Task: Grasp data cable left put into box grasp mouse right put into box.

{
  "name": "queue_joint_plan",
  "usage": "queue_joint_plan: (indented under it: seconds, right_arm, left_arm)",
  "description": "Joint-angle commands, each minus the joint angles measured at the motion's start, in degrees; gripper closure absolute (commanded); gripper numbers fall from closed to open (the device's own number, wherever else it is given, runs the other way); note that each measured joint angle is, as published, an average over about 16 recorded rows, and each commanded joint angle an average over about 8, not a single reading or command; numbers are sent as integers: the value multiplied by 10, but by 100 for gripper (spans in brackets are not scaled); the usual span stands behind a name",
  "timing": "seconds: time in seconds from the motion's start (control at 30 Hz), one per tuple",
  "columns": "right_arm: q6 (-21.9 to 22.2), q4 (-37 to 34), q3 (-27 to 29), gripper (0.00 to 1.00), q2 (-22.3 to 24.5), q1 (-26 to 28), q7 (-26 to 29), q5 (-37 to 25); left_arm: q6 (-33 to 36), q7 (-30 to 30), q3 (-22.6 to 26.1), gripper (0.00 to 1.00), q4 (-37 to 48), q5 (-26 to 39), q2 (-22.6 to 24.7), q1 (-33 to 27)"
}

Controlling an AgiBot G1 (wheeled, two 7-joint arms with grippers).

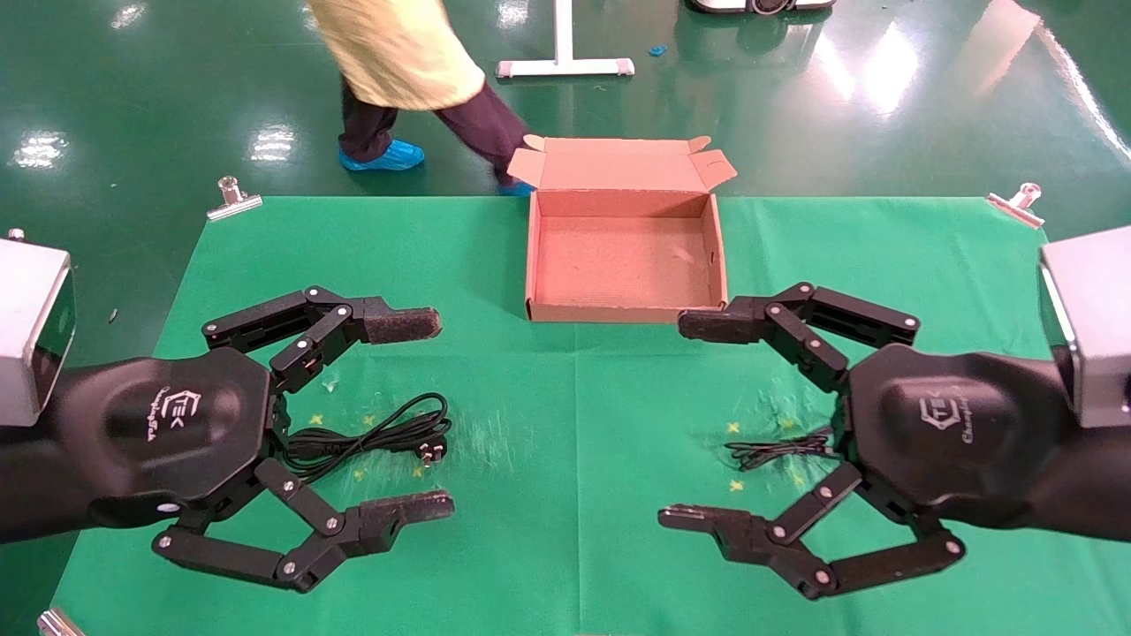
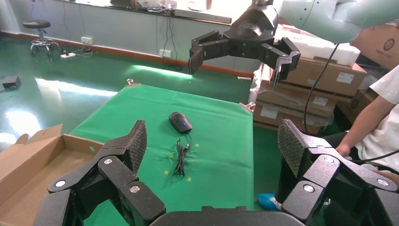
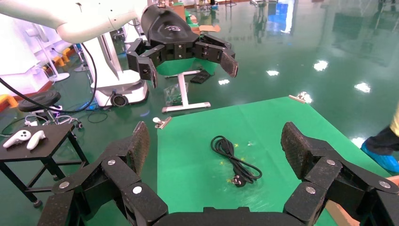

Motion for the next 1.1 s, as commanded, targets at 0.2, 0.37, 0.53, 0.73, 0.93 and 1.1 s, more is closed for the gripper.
queue_joint_plan:
  seconds: [0.2, 0.37, 0.53, 0.73, 0.93, 1.1]
  right_arm:
    - [0, 0, 0, 0, 0, 0, 0, 0]
    - [0, 0, 0, 0, 0, 0, 0, 0]
    - [0, 0, 0, 0, 0, 0, 0, 0]
    - [0, 0, 0, 0, 0, 0, 0, 0]
    - [0, 0, 0, 0, 0, 0, 0, 0]
    - [0, 0, 0, 0, 0, 0, 0, 0]
  left_arm:
    - [0, 0, 0, 0, 0, 0, 0, 0]
    - [0, 0, 0, 0, 0, 0, 0, 0]
    - [0, 0, 0, 0, 0, 0, 0, 0]
    - [0, 0, 0, 0, 0, 0, 0, 0]
    - [0, 0, 0, 0, 0, 0, 0, 0]
    - [0, 0, 0, 0, 0, 0, 0, 0]
